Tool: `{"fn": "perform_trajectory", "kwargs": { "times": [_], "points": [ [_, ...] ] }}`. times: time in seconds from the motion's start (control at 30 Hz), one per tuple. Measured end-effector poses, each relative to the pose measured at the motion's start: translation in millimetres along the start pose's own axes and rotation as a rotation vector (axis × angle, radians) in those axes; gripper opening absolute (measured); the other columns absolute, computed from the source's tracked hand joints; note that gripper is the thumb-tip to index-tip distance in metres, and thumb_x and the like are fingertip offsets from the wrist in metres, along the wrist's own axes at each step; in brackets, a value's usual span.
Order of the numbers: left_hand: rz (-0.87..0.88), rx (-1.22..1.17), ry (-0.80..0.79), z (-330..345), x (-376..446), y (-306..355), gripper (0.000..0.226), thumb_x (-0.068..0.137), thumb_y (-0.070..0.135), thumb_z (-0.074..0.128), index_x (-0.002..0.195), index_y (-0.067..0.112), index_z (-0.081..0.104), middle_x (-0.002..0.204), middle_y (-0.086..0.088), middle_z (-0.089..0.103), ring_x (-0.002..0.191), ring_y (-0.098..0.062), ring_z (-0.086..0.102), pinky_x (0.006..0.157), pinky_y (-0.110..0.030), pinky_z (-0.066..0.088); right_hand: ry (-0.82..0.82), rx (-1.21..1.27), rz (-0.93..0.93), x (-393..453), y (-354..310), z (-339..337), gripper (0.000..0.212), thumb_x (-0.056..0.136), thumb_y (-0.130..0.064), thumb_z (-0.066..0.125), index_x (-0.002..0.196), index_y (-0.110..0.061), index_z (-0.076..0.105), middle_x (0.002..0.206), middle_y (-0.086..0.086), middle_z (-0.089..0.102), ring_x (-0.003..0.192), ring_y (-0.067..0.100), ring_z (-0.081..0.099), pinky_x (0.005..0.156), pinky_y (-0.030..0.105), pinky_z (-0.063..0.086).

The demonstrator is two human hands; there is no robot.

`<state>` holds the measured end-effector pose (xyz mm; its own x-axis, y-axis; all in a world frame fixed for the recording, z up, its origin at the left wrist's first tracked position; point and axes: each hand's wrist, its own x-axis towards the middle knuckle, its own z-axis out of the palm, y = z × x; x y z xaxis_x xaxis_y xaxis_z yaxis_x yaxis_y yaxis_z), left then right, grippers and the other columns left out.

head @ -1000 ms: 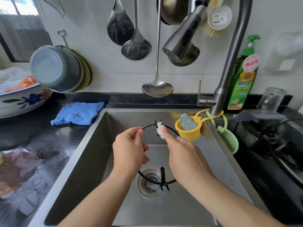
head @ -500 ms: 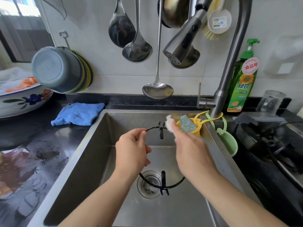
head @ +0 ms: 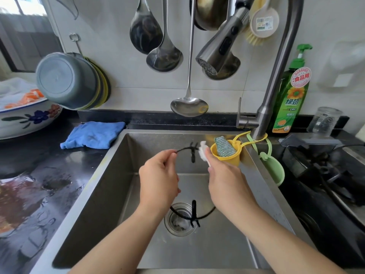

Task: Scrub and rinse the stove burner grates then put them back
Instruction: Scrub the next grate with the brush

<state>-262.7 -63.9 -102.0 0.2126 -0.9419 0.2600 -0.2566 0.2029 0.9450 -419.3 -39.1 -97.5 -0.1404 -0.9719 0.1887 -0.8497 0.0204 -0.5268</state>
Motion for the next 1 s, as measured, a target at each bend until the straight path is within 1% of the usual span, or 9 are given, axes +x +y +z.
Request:
{"fn": "perform_trajectory", "kwargs": {
  "times": [0.07, 0.17, 0.27, 0.37, 0.47, 0.6, 0.73, 0.9, 1.0],
  "points": [
    [0.017, 0.022, 0.078, -11, 9, -2, 0.021, 0.105, 0.024, 0.055, 0.111, 0.020, 0.074, 0.054, -0.002, 0.060, 0.037, -0.017, 0.057, 0.040, -0.018, 0.044, -0.065, 0.001, 0.049, 2, 13, -1, 0.065, 0.104, -0.018, 0.038, 0.152, -0.057, 0.017, 0.092, -0.002, 0.047, 0.071, 0.011, 0.046, 0.057, 0.033, 0.039],
    [0.004, 0.038, 0.131, -21, 18, -5, 0.022, 0.106, 0.025, 0.053, 0.112, 0.019, 0.073, 0.057, -0.004, 0.063, 0.036, -0.017, 0.058, 0.041, -0.015, 0.044, -0.144, 0.046, 0.043, -2, 17, -1, 0.060, 0.106, -0.022, 0.037, 0.151, -0.058, 0.022, 0.099, 0.004, 0.053, 0.068, 0.010, 0.045, 0.054, 0.026, 0.038],
    [-0.002, 0.021, 0.123, -19, 19, -7, 0.021, 0.106, 0.024, 0.053, 0.111, 0.020, 0.073, 0.053, -0.006, 0.060, 0.035, -0.016, 0.056, 0.042, -0.020, 0.046, -0.110, 0.038, 0.042, 2, 18, -6, 0.058, 0.106, -0.024, 0.037, 0.149, -0.060, 0.022, 0.098, 0.002, 0.057, 0.073, 0.013, 0.050, 0.062, 0.033, 0.046],
    [-0.032, -0.021, 0.124, -16, 20, -10, 0.021, 0.106, 0.023, 0.052, 0.111, 0.019, 0.072, 0.051, -0.003, 0.057, 0.034, -0.017, 0.054, 0.043, -0.027, 0.049, -0.091, 0.003, -0.008, -2, 12, -8, 0.065, 0.105, -0.018, 0.037, 0.148, -0.062, 0.016, 0.088, -0.007, 0.053, 0.073, 0.013, 0.052, 0.063, 0.036, 0.046],
    [-0.117, -0.102, 0.159, -18, 24, -13, 0.021, 0.106, 0.020, 0.052, 0.109, 0.017, 0.073, 0.046, 0.003, 0.052, 0.032, -0.018, 0.051, 0.047, -0.037, 0.052, -0.123, 0.010, -0.155, -17, 0, 2, 0.078, 0.101, -0.009, 0.041, 0.149, -0.062, 0.010, 0.101, -0.008, 0.058, 0.085, 0.014, 0.058, 0.070, 0.037, 0.053],
    [-0.164, -0.150, 0.154, -17, 24, -13, 0.021, 0.106, 0.019, 0.052, 0.101, 0.019, 0.073, 0.045, 0.003, 0.050, 0.032, -0.019, 0.049, 0.055, -0.051, 0.057, -0.030, -0.075, -0.068, -4, 4, -2, 0.069, 0.103, -0.012, 0.040, 0.153, -0.053, 0.016, 0.095, -0.011, 0.050, 0.077, 0.011, 0.048, 0.061, 0.031, 0.040],
    [-0.174, -0.137, 0.158, -14, 21, -11, 0.021, 0.106, 0.020, 0.053, 0.104, 0.018, 0.073, 0.045, 0.003, 0.051, 0.033, -0.019, 0.050, 0.054, -0.048, 0.057, -0.141, -0.049, -0.177, -19, -7, 4, 0.070, 0.102, -0.012, 0.042, 0.153, -0.052, 0.016, 0.094, -0.007, 0.052, 0.079, 0.014, 0.053, 0.065, 0.037, 0.050],
    [-0.217, -0.135, 0.160, -15, 23, -13, 0.021, 0.106, 0.019, 0.052, 0.103, 0.018, 0.073, 0.045, 0.003, 0.051, 0.033, -0.019, 0.051, 0.060, -0.054, 0.058, -0.043, -0.051, -0.070, -5, 7, -8, 0.055, 0.106, -0.023, 0.039, 0.152, -0.050, 0.026, 0.104, -0.002, 0.059, 0.085, 0.020, 0.055, 0.072, 0.040, 0.053],
    [-0.252, -0.124, 0.173, -18, 25, -16, 0.022, 0.106, 0.018, 0.051, 0.104, 0.016, 0.073, 0.044, 0.003, 0.051, 0.035, -0.022, 0.052, 0.060, -0.048, 0.057, -0.092, -0.044, -0.109, -11, 9, -6, 0.056, 0.106, -0.024, 0.039, 0.150, -0.055, 0.025, 0.099, -0.004, 0.058, 0.084, 0.018, 0.054, 0.074, 0.038, 0.051]
  ]
}}
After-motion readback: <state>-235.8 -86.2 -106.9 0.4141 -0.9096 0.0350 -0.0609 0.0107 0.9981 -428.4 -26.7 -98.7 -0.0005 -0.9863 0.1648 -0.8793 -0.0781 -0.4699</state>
